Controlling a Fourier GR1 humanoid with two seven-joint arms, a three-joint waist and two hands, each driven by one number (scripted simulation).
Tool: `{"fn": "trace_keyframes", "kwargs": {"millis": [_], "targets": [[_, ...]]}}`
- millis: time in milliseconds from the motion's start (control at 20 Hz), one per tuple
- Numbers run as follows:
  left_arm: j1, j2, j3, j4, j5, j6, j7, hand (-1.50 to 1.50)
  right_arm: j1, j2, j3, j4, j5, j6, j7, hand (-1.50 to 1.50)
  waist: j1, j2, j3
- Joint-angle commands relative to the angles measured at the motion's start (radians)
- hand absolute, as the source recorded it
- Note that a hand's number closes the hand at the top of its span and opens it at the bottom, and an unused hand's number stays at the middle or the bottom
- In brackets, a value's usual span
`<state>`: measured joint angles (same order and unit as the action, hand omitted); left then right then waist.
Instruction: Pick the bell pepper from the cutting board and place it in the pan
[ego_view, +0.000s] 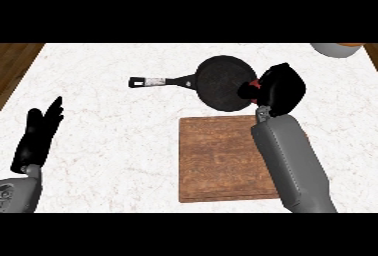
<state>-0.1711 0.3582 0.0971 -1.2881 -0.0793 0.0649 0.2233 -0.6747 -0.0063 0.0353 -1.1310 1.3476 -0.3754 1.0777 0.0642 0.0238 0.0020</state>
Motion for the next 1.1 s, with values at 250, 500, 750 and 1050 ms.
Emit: {"fn": "trace_keyframes", "kwargs": {"millis": [250,500,750,1050], "targets": [[-0.013,-0.015,-0.003,0.006,-0.001,0.001,-0.007,0.0,-0.113,-0.005,-0.214,0.369,-0.177,-0.377,-0.149,1.5,0.017,0.013,0.002],[-0.076,0.003,0.003,0.009,0.003,-0.013,0.034,0.0,-0.188,0.006,-0.272,0.483,-0.333,-0.467,-0.238,-1.5,0.033,0.019,0.003],[-0.083,0.004,-0.008,-0.005,-0.013,-0.009,0.033,0.0,-0.218,0.006,-0.315,0.573,-0.397,-0.551,-0.385,-1.5,0.044,0.024,0.004],[-0.058,0.002,-0.002,0.013,0.003,-0.031,0.005,0.0,-0.221,0.001,-0.372,0.575,-0.465,-0.694,-0.542,-1.5,0.05,0.029,0.005]]}}
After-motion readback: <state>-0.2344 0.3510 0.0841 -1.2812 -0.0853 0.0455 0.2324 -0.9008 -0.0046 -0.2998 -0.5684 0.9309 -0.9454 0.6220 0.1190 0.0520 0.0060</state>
